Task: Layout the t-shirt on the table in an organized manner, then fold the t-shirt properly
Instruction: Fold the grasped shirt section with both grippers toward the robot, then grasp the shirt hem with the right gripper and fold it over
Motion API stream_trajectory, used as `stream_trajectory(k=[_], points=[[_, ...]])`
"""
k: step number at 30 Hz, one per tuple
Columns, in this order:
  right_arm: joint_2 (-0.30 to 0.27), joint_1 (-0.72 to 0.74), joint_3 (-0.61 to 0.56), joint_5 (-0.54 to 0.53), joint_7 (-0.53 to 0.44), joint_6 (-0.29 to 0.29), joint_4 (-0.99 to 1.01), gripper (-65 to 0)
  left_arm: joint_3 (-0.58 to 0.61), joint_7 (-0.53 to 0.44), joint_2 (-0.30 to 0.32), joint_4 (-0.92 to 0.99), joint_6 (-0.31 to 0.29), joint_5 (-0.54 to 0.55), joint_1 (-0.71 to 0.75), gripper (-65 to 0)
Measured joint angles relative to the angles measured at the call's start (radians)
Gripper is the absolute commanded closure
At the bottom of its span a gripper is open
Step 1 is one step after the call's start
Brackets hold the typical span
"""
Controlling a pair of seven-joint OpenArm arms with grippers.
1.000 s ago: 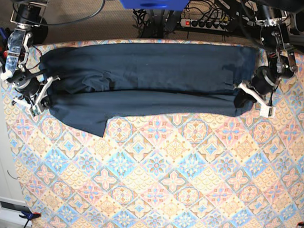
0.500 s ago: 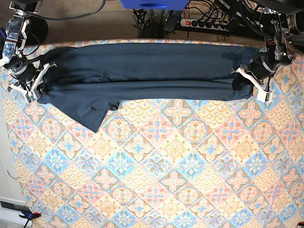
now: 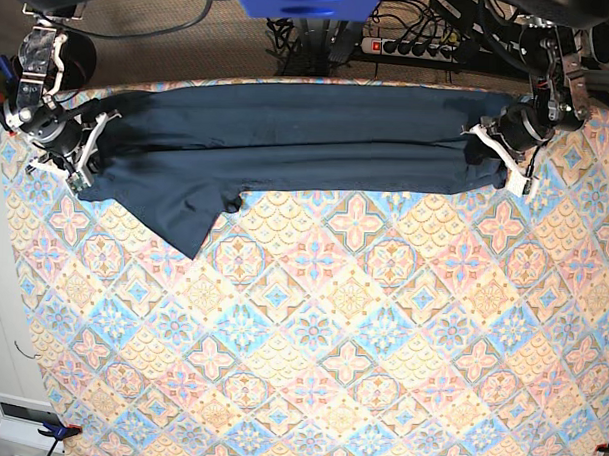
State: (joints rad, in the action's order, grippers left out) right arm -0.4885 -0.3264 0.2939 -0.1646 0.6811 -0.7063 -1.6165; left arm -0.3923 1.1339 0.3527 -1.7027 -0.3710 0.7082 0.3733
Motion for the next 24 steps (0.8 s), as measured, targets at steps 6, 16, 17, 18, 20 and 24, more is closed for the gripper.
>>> stream_trajectory(k=[6, 16, 17, 18, 20, 24], points=[[-0.002, 0.002, 0.018, 0.001, 0.002, 0.000, 0.000, -10.0, -0.005, 0.041, 0.003, 0.001, 0.006, -0.003, -0.003, -47.9], [-0.003, 0.008, 0.160, 0.004, 0.005, 0.003, -0.113, -18.8, -0.206, 0.042, -0.039, 0.001, 0.008, 0.208, -0.005, -43.0], [-0.003, 0.009, 0.160, 0.003, 0.000, 0.003, -0.127, -18.9, -0.213, 0.046, -0.039, 0.001, 0.007, 0.230, -0.005, -41.8], [-0.002, 0.011, 0.157, 0.001, 0.002, 0.001, -0.137, -18.9, -0.215, 0.045, -0.040, 0.001, 0.007, 0.254, -0.005, -40.8], [-0.002, 0.042, 0.108, 0.013, 0.029, 0.002, -0.145, -19.0, -0.230, 0.045, -0.042, 0.001, 0.005, 0.303, -0.008, -38.7], [0.004, 0.207, -0.060, 0.000, 0.116, -0.002, -0.120, -19.2, -0.254, 0.045, -0.045, 0.001, 0.007, 0.327, -0.005, -35.8]])
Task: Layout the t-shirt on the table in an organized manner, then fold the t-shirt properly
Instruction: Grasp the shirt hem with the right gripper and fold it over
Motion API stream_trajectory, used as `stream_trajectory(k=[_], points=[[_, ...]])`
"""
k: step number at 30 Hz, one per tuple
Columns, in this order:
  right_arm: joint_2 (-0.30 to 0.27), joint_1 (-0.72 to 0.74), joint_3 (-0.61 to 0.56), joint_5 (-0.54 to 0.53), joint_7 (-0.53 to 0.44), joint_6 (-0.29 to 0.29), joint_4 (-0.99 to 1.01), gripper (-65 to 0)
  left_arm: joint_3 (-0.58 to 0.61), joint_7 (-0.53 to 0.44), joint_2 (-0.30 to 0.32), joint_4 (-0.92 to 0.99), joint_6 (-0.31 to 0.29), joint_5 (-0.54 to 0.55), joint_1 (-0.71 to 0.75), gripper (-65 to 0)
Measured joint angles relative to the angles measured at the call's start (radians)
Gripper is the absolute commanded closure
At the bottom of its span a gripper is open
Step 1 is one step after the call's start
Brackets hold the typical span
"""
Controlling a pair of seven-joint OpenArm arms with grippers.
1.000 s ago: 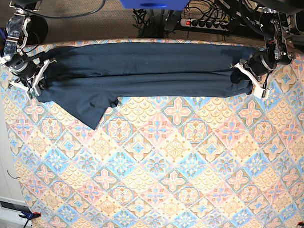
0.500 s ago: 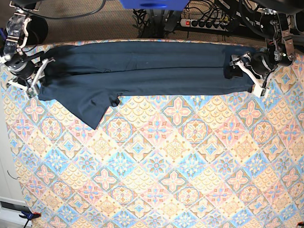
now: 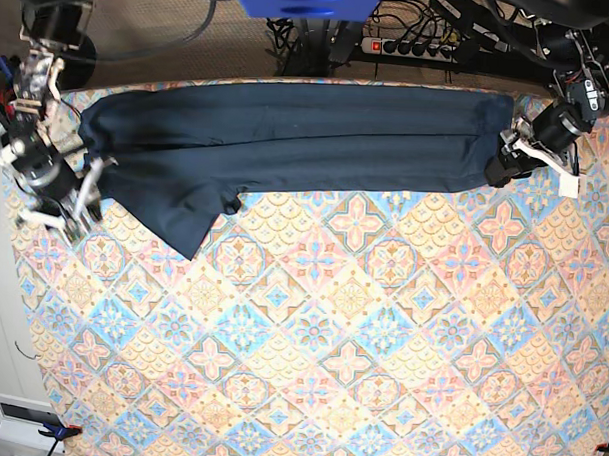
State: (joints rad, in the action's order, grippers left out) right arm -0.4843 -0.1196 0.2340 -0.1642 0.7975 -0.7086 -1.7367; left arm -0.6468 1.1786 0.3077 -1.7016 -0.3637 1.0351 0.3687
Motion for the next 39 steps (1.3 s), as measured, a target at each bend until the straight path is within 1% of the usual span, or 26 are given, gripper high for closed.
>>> stream_trajectory(k=[4, 8, 11, 14, 17, 20, 22, 26, 28, 32, 36, 39], points=[[-0.006, 0.141, -0.134, 0.001, 0.028, 0.003, 0.039, -19.2, 0.001, -0.001, 0.003, 0.000, 0.000, 0.013, -0.003, -35.5], [-0.007, 0.231, -0.248, 0.004, 0.028, 0.006, 0.206, -19.2, 0.001, 0.001, -0.002, 0.000, 0.000, 0.012, -0.001, -35.5], [-0.003, 0.264, -0.288, 0.006, 0.031, 0.005, 0.321, -19.2, 0.001, 0.000, 0.003, 0.000, 0.000, 0.013, -0.002, -35.5], [-0.007, 0.292, -0.299, 0.006, 0.025, 0.007, 0.412, -19.3, 0.001, 0.000, 0.003, 0.000, 0.000, 0.013, -0.003, -35.5], [-0.006, 0.299, -0.299, 0.007, 0.026, 0.006, 0.451, -20.1, 0.001, 0.000, 0.003, 0.000, 0.000, 0.010, -0.002, -35.5], [-0.005, 0.294, -0.299, 0.007, 0.027, 0.006, 0.458, -23.9, 0.001, 0.000, 0.003, 0.000, 0.000, 0.010, -0.003, -35.5], [-0.002, 0.294, -0.299, 0.006, 0.026, 0.006, 0.458, -25.1, 0.001, 0.000, 0.003, 0.000, 0.000, 0.009, -0.003, -35.5], [0.040, 0.294, -0.298, 0.004, 0.026, 0.013, 0.458, -25.4, 0.001, 0.000, 0.003, 0.000, 0.000, 0.009, -0.003, -35.5], [0.056, 0.293, -0.301, -0.001, 0.026, 0.003, 0.458, -25.5, 0.001, 0.000, 0.003, 0.000, 0.000, 0.009, -0.003, -35.5], [0.047, 0.291, -0.299, 0.004, 0.024, 0.006, 0.453, -25.5, 0.002, 0.000, 0.003, 0.000, 0.000, 0.009, -0.003, -35.5], [0.049, 0.291, -0.299, 0.002, 0.026, 0.009, 0.453, -25.5, 0.002, 0.000, 0.003, 0.000, 0.000, 0.009, -0.003, -35.5], [0.051, 0.291, -0.299, -0.084, 0.029, 0.009, 0.453, -25.3, 0.002, 0.000, 0.003, 0.000, 0.000, 0.009, -0.003, -35.5]])
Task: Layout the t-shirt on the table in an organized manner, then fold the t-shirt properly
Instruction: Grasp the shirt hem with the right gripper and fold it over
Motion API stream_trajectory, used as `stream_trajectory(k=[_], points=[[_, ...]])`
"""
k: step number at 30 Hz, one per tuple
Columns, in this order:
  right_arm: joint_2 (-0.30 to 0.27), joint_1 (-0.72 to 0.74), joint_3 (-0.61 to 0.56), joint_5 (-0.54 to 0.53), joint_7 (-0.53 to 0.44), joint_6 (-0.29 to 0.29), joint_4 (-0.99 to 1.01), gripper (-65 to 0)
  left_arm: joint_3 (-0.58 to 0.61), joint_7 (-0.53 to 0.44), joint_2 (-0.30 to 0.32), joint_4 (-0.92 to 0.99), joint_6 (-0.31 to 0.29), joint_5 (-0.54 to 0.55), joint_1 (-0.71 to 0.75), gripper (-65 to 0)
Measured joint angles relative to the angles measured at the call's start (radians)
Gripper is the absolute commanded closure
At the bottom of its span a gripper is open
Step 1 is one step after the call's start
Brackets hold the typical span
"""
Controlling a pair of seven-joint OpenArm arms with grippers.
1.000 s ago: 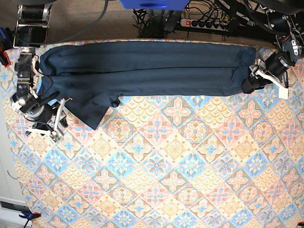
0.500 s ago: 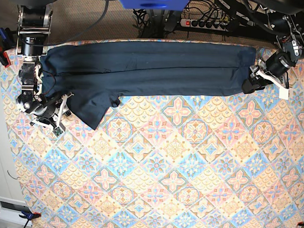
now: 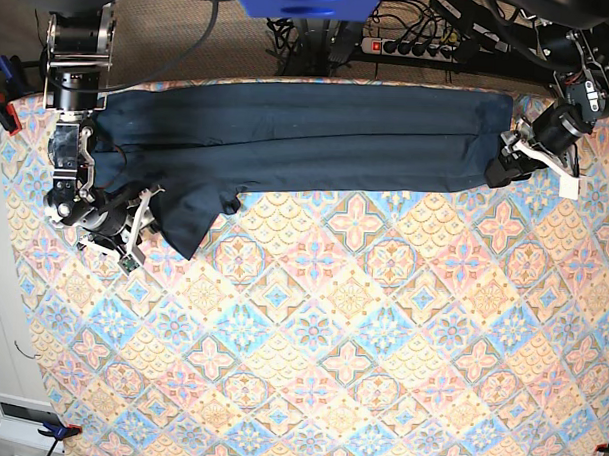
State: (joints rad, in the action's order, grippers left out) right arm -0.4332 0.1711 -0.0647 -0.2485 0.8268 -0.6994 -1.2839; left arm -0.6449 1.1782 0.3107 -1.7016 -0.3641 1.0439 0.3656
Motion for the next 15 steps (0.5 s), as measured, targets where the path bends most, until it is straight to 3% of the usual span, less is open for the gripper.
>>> stream_trajectory(k=[4, 15], points=[[-0.002, -0.002, 0.000, -0.101, 0.000, 0.000, -0.001, -25.2, 0.000, 0.000, 0.000, 0.000, 0.000, 0.000, 0.000, -35.5], [-0.002, 0.000, 0.000, -0.116, -0.002, 0.000, 0.005, -25.3, 0.001, 0.003, 0.000, 0.000, 0.000, -0.005, -0.018, -35.5]])
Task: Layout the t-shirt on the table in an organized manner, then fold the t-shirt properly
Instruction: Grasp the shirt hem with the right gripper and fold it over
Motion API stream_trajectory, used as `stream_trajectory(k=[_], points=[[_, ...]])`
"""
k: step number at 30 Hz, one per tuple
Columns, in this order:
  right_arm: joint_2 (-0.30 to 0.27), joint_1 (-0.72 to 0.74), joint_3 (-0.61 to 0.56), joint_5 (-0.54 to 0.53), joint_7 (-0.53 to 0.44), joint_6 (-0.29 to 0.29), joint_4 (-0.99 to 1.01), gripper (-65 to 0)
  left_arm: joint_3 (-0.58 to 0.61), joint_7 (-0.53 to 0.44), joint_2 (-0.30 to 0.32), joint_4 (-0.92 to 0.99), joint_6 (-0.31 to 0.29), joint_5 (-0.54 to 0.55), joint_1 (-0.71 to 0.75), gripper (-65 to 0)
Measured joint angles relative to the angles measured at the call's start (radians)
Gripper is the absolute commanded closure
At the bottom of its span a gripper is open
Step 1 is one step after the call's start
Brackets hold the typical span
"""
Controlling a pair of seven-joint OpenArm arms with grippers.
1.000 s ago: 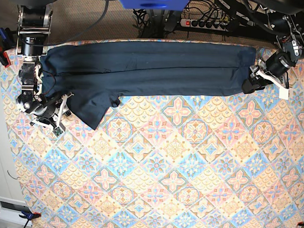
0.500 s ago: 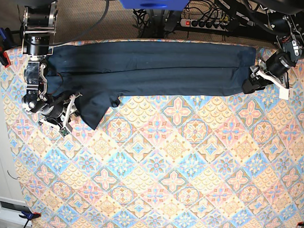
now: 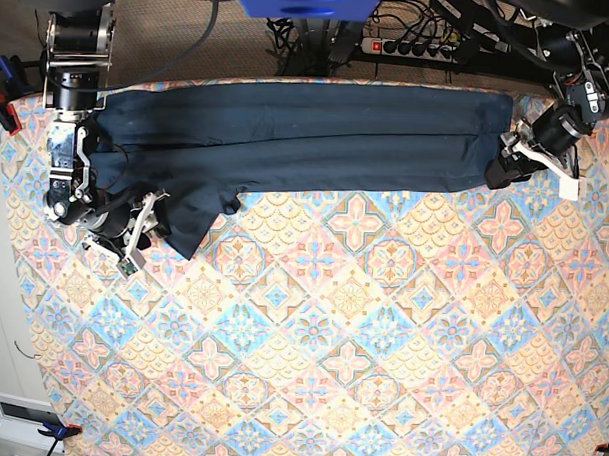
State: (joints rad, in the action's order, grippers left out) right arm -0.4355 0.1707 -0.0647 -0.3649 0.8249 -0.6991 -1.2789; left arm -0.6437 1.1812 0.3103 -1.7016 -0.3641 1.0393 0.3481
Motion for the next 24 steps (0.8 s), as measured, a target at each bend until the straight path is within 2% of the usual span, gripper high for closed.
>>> stream_trajectory(k=[4, 8, 12, 14, 17, 20, 22, 24], points=[[0.000, 0.010, 0.000, 0.002, -0.014, 0.005, 0.065, -25.2, 0.001, -0.003, 0.000, 0.000, 0.000, 0.002, -0.010, -35.5], [-0.003, 0.007, 0.000, -0.006, -0.085, 0.003, 0.138, -25.2, 0.001, -0.002, 0.000, 0.000, 0.000, 0.002, -0.010, -35.5], [-0.008, 0.017, 0.002, -0.019, -0.111, -0.004, 0.184, -24.1, 0.001, -0.002, 0.000, 0.000, 0.000, 0.001, -0.010, -35.5], [-0.014, 0.018, -0.024, -0.018, -0.116, 0.000, 0.183, -17.9, 0.001, -0.002, 0.000, 0.000, 0.000, 0.001, -0.010, -35.5], [-0.022, 0.023, -0.070, -0.018, -0.129, 0.019, 0.181, 0.0, 0.001, -0.002, 0.000, 0.000, 0.000, 0.002, -0.010, -35.5], [-0.014, 0.016, -0.080, -0.010, -0.112, 0.019, 0.136, -1.2, 0.001, -0.002, 0.000, 0.000, 0.000, 0.001, -0.010, -35.5], [-0.013, 0.003, -0.083, -0.003, -0.066, 0.010, 0.073, -0.7, 0.001, -0.002, 0.000, 0.000, 0.000, 0.001, -0.010, -35.5], [-0.010, -0.031, -0.054, -0.009, -0.055, -0.004, -0.011, -0.7, 0.001, -0.002, 0.000, 0.000, 0.000, 0.002, -0.010, -35.5]])
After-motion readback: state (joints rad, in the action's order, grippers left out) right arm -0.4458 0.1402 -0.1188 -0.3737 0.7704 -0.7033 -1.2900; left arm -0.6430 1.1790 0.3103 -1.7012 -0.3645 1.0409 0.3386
